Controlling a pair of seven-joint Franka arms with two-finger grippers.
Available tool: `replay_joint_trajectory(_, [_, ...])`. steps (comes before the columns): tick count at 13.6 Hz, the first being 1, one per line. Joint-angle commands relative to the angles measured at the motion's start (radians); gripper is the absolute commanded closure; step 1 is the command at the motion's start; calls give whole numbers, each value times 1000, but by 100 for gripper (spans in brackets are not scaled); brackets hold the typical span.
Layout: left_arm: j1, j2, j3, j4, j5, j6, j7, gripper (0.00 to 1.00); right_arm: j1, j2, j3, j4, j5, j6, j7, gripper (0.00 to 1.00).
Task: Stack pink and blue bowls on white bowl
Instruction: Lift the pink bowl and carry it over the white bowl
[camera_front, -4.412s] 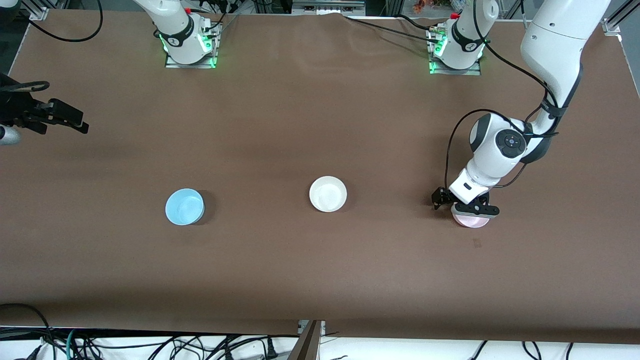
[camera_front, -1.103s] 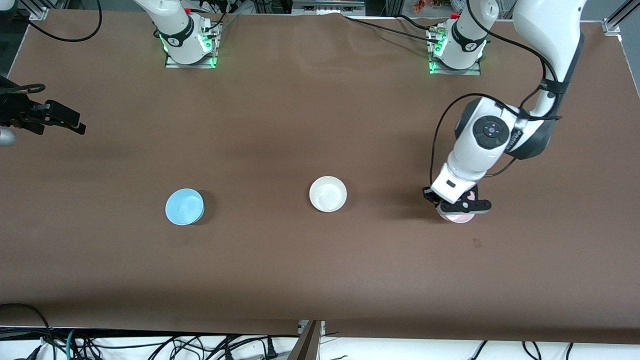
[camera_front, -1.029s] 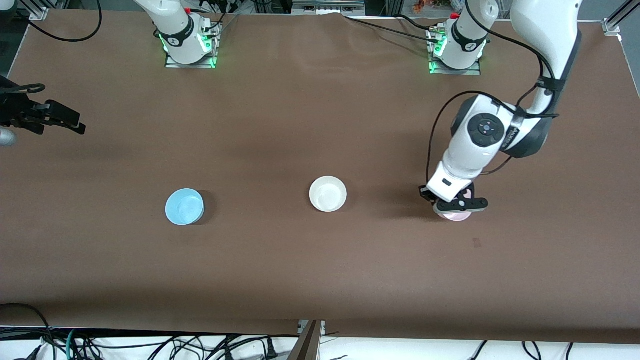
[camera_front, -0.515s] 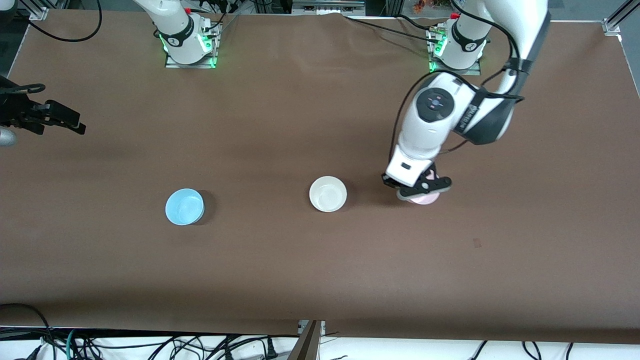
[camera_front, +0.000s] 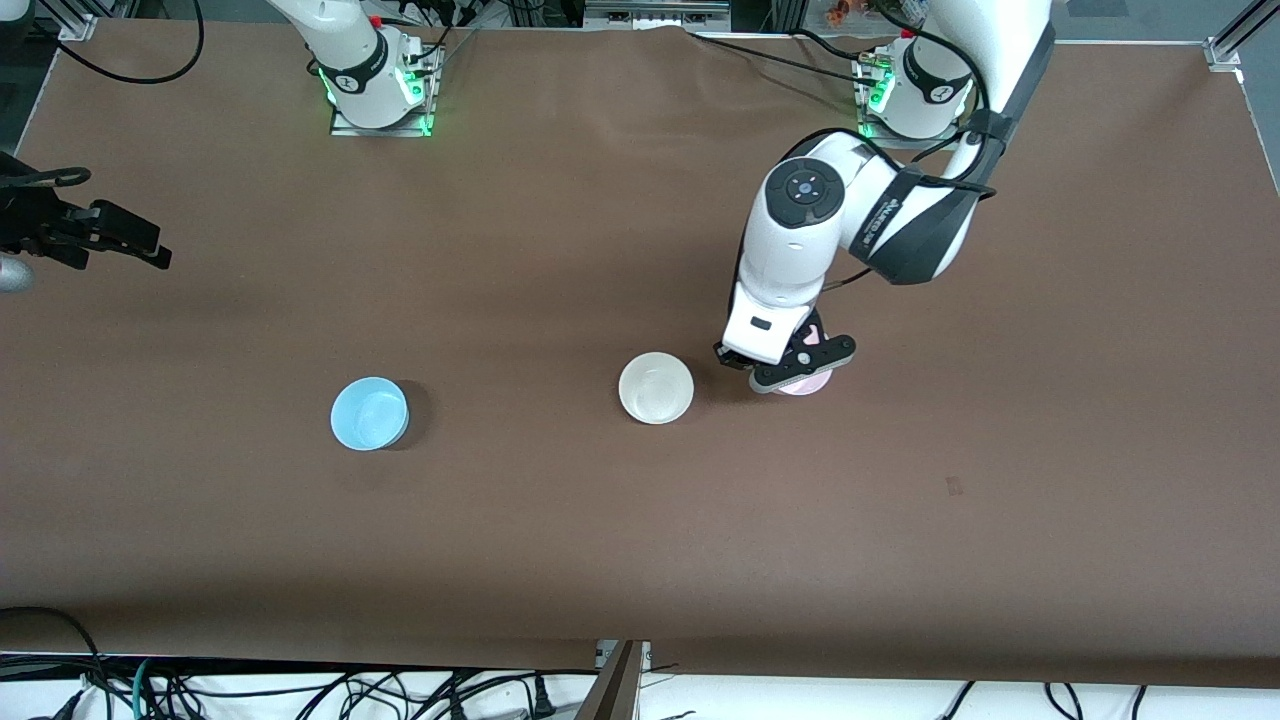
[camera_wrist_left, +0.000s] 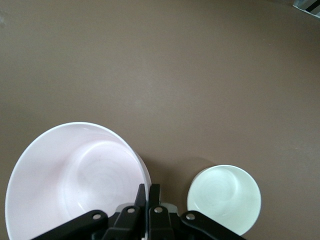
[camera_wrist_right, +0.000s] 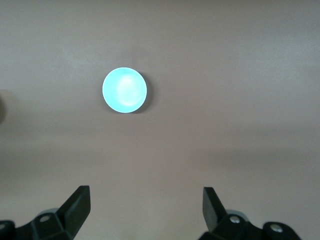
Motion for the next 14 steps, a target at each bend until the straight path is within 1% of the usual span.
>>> replay_joint_trajectory(1, [-67,112,16,152,34,-35,-139,100,-4,-1,2,6,13,0,1,1])
replay_joint_trajectory(3, [-113,162,36,226,34,-43,-217,100,-4,-1,2,6,13,0,1,1])
replay_joint_trajectory(5, [-173,187,85,255,33,-49,-253,100,-4,-1,2,6,13,0,1,1])
replay_joint_trajectory(7, [-242,224,147,317,30,-78,-280,100,-4,-1,2,6,12,0,1,1])
replay_joint_trajectory(8, [-265,251,165,353,28,-94,-294,100,-4,-1,2,6,12,0,1,1])
replay_joint_trajectory(9, [-278,273,170,386,28,-100,-308,100,-4,-1,2,6,12,1,1,1])
replay_joint_trajectory(12, [-296,301,170,436,28,-129,-329,100,-4,-1,1,6,12,0,1,1])
replay_joint_trajectory(14, [-310,343,171,514,28,-176,-345,100,-4,-1,1,6,12,1,1,1])
